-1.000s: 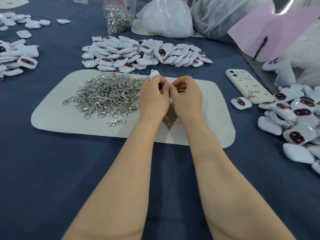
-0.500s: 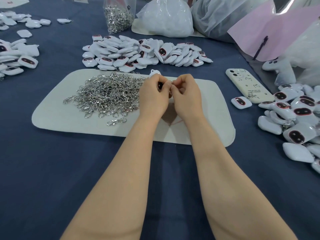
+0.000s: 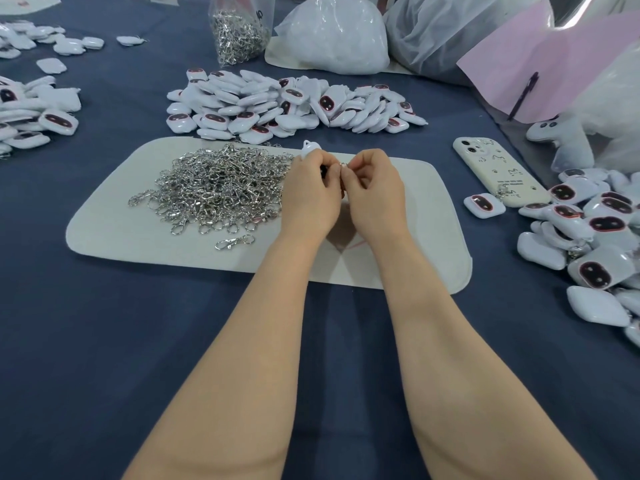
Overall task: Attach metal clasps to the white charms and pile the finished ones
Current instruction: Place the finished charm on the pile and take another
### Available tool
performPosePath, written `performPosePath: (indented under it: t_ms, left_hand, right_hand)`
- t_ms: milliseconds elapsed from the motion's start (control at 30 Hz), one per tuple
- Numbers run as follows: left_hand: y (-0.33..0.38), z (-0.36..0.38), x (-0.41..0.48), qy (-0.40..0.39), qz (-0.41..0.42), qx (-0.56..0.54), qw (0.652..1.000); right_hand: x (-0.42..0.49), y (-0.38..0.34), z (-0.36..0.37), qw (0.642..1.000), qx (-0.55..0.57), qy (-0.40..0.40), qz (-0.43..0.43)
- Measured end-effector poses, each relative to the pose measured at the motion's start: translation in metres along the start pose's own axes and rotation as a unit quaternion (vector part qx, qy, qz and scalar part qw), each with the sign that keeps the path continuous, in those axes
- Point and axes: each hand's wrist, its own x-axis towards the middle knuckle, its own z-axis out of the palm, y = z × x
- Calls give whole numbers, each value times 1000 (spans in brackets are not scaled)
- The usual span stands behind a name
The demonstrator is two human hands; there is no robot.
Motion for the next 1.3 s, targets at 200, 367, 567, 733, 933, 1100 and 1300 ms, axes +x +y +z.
performPosePath:
  t_ms: [200,367,567,733,933,1100,1300]
  left_hand:
    - [1,0,-1,13,-15,4,1000]
    - [0,0,-1,21,-23,4,1000]
    - [0,0,0,18,-16,6,1000]
    - [1,0,0,0,10,-11,1000]
    - [5,-2,-2,-23,-28,-103,994]
    - [6,-5,0,-71,-54,-121,989]
    - [7,-8,-3,-75,-22,-73,994]
  right_hand:
    - [-2,1,1,998,-50,-9,-24]
    - [-3,0,3,994,-92,-18,-58]
    - [-4,-1,2,994,-93,-16,-60]
    - [-1,2,0,997,-63,22,-28]
    - [3,7,-6,997,-53,63,6]
    - [3,5,-9,996,-42,80,23]
    - [2,4,-9,996,-50,77,15]
